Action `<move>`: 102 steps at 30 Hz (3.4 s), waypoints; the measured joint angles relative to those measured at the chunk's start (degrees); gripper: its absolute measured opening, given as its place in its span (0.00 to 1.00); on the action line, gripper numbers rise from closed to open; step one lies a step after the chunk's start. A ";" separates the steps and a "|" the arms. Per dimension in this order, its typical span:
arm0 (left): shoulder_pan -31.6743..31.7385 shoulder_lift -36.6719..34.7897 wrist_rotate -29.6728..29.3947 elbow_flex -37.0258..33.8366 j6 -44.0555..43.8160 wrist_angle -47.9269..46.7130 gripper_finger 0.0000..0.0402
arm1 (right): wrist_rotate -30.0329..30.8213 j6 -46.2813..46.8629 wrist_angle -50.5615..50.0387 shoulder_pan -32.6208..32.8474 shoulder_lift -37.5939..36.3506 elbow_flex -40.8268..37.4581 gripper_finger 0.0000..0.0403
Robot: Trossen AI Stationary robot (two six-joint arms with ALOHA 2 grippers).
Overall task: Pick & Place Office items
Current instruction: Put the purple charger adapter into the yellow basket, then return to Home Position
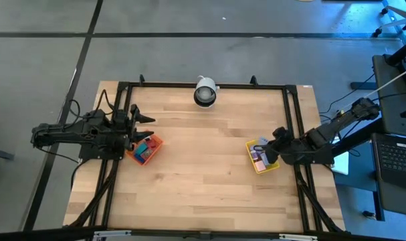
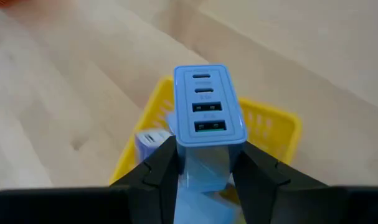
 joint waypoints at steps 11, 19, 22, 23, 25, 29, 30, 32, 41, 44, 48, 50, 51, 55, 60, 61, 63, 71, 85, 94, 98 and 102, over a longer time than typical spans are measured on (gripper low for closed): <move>0.00 0.02 0.37 0.00 1.03 -1.02 0.62 | -1.81 3.71 0.32 -1.19 4.75 0.53 0.31; 0.00 0.35 0.37 0.02 -1.27 -1.42 0.62 | -1.19 3.63 3.73 -2.38 6.79 0.56 0.31; 0.00 0.41 0.37 0.02 -1.52 -1.55 0.62 | -0.73 1.63 3.37 -2.03 6.91 3.01 0.31; 0.00 0.42 0.37 0.02 -1.65 -1.64 0.62 | -0.05 0.72 3.83 -1.85 6.88 4.35 0.31; 0.00 0.39 0.37 0.02 -2.01 -1.92 0.62 | 0.68 -1.10 4.26 -1.84 6.88 6.36 0.31; 0.00 0.40 0.37 0.02 -2.15 -3.34 0.62 | 0.93 -0.49 3.25 -1.99 7.48 6.73 0.31; 0.00 0.39 0.37 0.02 -2.20 -3.75 0.62 | 0.18 0.76 3.15 -1.96 7.80 6.37 0.31; 0.00 0.42 0.37 0.02 -2.54 -4.71 0.62 | -1.34 2.22 3.07 -1.74 9.10 6.07 0.31; 0.00 0.42 0.77 0.02 -3.06 -5.50 0.62 | -5.67 5.36 3.84 -1.28 15.00 6.07 0.32; 0.00 0.42 0.79 0.02 -3.48 -6.16 0.62 | -5.91 7.20 4.09 -0.74 16.56 6.09 0.33; 0.00 0.44 0.79 0.02 -3.48 -6.12 0.62 | -5.89 8.35 3.46 -0.70 17.16 6.09 0.36; 0.00 0.46 0.79 0.02 -3.50 -6.17 0.62 | -5.90 8.62 3.43 -0.70 17.16 6.09 0.38; 0.00 0.46 0.94 0.02 -3.56 -6.21 0.62 | -5.89 8.61 3.45 -0.70 17.13 6.09 0.40; 0.00 0.46 1.80 0.02 -3.62 -6.73 0.62 | -5.89 7.13 5.68 -0.70 17.13 6.12 0.47; 0.00 0.46 2.32 0.02 -3.61 -6.73 0.62 | -5.89 5.52 6.41 -0.70 17.13 6.14 0.56; 0.00 0.46 2.32 0.02 -3.61 -6.73 0.62 | -5.89 5.31 6.41 -0.70 17.13 6.14 0.57; 0.00 0.46 2.34 0.02 -3.61 -6.77 0.62 | -5.89 4.89 6.39 -0.70 17.13 6.14 0.60; 0.02 0.46 3.47 0.02 -4.98 -6.95 0.62 | -6.49 6.32 0.67 -0.70 17.09 6.33 0.63; 0.00 0.46 5.20 0.02 -5.03 -7.13 0.62 | 0.03 6.85 -3.67 -0.76 17.05 8.65 0.63; 0.01 0.56 4.19 0.02 -5.01 -7.09 0.62 | 7.06 4.60 -3.80 -1.79 17.05 9.04 0.63; 0.02 0.79 -0.89 0.02 -3.35 -5.73 0.62 | 19.62 -1.94 -3.70 -2.23 17.04 12.64 0.59; 0.02 0.37 -3.63 1.52 1.60 -4.24 0.62 | 28.53 -13.28 -3.50 -2.06 15.67 18.93 0.47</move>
